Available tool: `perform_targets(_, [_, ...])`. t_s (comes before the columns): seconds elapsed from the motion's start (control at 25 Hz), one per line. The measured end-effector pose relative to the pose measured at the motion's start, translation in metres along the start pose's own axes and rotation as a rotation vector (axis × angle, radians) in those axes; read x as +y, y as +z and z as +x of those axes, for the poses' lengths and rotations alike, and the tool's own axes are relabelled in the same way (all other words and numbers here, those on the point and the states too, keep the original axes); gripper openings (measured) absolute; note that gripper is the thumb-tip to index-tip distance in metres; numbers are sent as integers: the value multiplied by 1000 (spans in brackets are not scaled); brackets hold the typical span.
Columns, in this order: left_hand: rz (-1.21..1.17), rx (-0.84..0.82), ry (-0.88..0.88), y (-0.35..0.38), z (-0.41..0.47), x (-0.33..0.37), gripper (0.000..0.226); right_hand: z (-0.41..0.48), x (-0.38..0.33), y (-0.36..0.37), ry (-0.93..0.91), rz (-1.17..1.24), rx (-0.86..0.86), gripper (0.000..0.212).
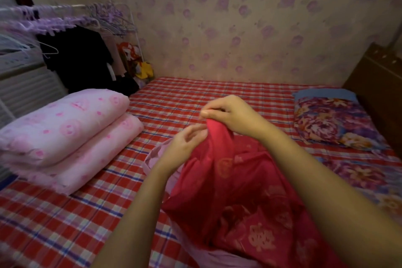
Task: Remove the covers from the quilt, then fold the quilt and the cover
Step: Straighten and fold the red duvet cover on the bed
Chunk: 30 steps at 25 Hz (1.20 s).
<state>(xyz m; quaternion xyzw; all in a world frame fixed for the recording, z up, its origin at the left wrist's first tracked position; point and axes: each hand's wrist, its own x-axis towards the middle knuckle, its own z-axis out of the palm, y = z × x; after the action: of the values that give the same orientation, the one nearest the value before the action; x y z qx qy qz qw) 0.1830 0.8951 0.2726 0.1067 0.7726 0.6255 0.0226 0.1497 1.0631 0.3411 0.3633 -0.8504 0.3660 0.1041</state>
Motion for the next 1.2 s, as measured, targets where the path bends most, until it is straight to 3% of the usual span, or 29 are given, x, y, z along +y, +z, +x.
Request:
perform_targets(0.08, [-177,-38,88,-3,1,15,35,10,-12,15,-29,78,76,15])
perform_targets(0.2, [-336,71,36,-23,-5,9,27,7,-4,34,124,445,102,19])
perform_targets(0.4, [-198,319,31,-54,-28,-10,15,-3,6,88,298,622,-7,10])
perform_targets(0.56, [-197,321,13,-74,-48,-4,18,3,-9,107,223,564,99,9])
perform_targets(0.68, [-243,387,34,-86,-61,8,19,10,-25,115,178,544,61,12])
perform_targets(0.96, [-381,452,71,-102,-86,30,22,-7,-12,152,289,149,-56,3])
perform_targets(1.08, [-430,465,45,-117,-100,38,32,-6,-14,174,341,84,-106,11])
perform_targets(1.2, [-507,526,45,-128,-113,44,32,-2,-18,198,452,41,-133,33])
